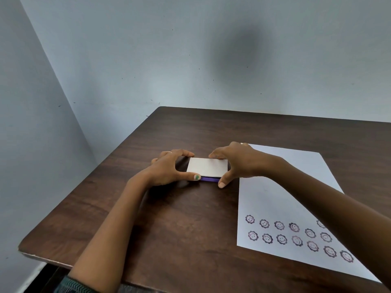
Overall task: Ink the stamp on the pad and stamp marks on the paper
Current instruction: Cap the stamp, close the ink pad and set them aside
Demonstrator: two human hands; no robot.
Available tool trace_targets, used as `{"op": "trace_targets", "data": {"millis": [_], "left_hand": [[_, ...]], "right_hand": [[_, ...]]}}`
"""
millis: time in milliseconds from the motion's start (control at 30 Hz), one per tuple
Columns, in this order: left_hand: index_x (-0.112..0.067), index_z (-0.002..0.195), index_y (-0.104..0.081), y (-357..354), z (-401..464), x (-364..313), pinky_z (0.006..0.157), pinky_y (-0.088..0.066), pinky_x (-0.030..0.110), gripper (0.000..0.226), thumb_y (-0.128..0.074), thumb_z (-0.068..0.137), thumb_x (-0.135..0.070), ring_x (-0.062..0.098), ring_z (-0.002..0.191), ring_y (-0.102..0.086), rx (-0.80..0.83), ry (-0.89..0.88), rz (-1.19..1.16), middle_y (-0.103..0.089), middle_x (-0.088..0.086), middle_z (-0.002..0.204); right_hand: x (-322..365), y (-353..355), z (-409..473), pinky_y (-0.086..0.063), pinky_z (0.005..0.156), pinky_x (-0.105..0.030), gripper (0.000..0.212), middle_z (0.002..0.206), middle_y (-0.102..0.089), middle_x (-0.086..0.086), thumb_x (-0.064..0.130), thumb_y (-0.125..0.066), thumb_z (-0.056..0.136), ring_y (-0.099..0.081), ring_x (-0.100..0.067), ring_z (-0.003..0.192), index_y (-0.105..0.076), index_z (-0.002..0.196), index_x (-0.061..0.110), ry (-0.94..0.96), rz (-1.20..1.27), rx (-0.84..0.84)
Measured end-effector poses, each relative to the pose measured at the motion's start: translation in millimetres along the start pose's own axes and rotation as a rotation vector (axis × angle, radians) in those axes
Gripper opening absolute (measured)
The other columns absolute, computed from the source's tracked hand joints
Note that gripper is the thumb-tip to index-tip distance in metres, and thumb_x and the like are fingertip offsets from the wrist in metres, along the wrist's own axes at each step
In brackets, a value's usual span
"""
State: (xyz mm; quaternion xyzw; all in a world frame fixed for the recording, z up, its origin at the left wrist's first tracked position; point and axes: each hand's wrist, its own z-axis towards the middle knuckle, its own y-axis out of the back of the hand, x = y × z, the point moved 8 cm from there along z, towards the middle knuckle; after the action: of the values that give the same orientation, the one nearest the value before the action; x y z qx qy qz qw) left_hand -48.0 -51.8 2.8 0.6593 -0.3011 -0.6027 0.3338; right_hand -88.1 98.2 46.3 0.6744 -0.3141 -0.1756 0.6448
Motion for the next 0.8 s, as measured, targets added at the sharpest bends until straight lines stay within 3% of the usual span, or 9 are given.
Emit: {"op": "trace_targets", "data": {"millis": [300, 500, 633, 800], "left_hand": [[-0.050, 0.129, -0.044, -1.1, 1.4, 3.1, 0.116, -0.020, 0.051, 0.074, -0.072, 0.063, -0.065, 0.022, 0.141, -0.020, 0.022, 0.013, 0.019, -0.038, -0.005, 0.147], [-0.050, 0.130, -0.042, -1.5, 0.7, 2.4, 0.115, -0.020, 0.047, 0.076, -0.072, 0.062, -0.066, 0.021, 0.141, -0.020, 0.034, 0.015, 0.034, -0.037, -0.006, 0.147], [-0.049, 0.136, -0.035, -3.2, -2.2, -6.2, 0.117, -0.019, 0.046, 0.084, -0.074, 0.063, -0.064, 0.019, 0.141, -0.021, -0.011, -0.001, -0.004, -0.037, -0.006, 0.147], [-0.039, 0.137, -0.041, -18.5, -4.4, -36.4, 0.115, -0.022, 0.045, 0.063, -0.067, 0.081, -0.047, 0.014, 0.137, -0.028, -0.009, -0.163, 0.033, -0.041, -0.011, 0.146]], "right_hand": [[-7.0, -4.2, -2.8, -0.042, 0.089, -0.031, 0.067, 0.132, -0.054, -0.005, 0.035, -0.075, 0.071, -0.050, -0.022, 0.116, -0.047, 0.130, 0.017, -0.015, 0.038, 0.008], [-10.8, -5.7, -1.8, -0.028, 0.083, -0.034, 0.069, 0.127, -0.050, -0.010, 0.048, -0.071, 0.070, -0.039, -0.025, 0.116, -0.048, 0.129, 0.023, -0.041, -0.100, -0.029], [-6.1, -5.1, -1.4, -0.030, 0.087, -0.037, 0.066, 0.130, -0.049, -0.005, 0.047, -0.069, 0.073, -0.034, -0.024, 0.116, -0.049, 0.129, 0.020, -0.006, -0.154, -0.055], [-4.5, -3.5, -9.0, -0.025, 0.081, -0.036, 0.059, 0.121, -0.055, -0.001, 0.048, -0.067, 0.074, -0.034, -0.021, 0.112, -0.053, 0.125, 0.021, 0.048, -0.140, -0.131]]}}
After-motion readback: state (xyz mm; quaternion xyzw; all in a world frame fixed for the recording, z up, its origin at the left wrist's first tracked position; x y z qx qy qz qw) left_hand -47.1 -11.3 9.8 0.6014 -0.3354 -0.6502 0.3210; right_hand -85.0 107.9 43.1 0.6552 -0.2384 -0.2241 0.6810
